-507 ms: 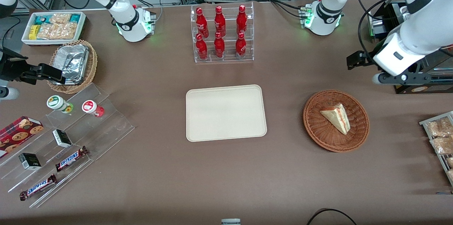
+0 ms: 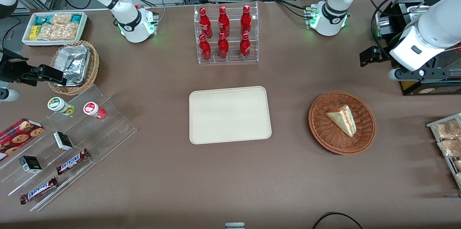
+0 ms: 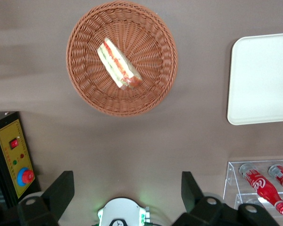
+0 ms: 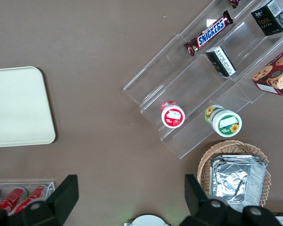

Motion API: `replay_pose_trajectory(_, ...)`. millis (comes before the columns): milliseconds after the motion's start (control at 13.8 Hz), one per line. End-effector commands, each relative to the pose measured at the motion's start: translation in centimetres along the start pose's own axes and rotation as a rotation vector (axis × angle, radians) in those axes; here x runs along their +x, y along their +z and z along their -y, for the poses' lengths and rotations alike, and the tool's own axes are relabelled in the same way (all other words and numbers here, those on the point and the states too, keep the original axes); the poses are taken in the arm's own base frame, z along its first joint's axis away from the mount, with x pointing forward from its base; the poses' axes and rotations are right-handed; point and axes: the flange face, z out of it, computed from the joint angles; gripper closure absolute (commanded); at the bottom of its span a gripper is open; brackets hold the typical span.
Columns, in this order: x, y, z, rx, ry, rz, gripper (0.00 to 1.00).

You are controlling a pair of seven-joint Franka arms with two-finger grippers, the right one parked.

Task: Place sandwich from basket to tray
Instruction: 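Move the open left gripper over the wrapped sandwich in the wicker basket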

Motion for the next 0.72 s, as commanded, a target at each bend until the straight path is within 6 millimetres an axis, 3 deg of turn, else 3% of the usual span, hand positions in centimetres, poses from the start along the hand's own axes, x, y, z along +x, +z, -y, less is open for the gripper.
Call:
replay_pose_trajectory(0, 1.1, 3.5, 0.1, 0.011, 0.014, -0.016, 0.00)
replay_pose_trajectory(145, 1.9, 6.3, 0.3, 0.010, 0.010, -0.029, 0.00)
replay_pose_trajectory(652, 4.4, 19.3, 0.8, -0.004, 0.000, -0.084, 0.00)
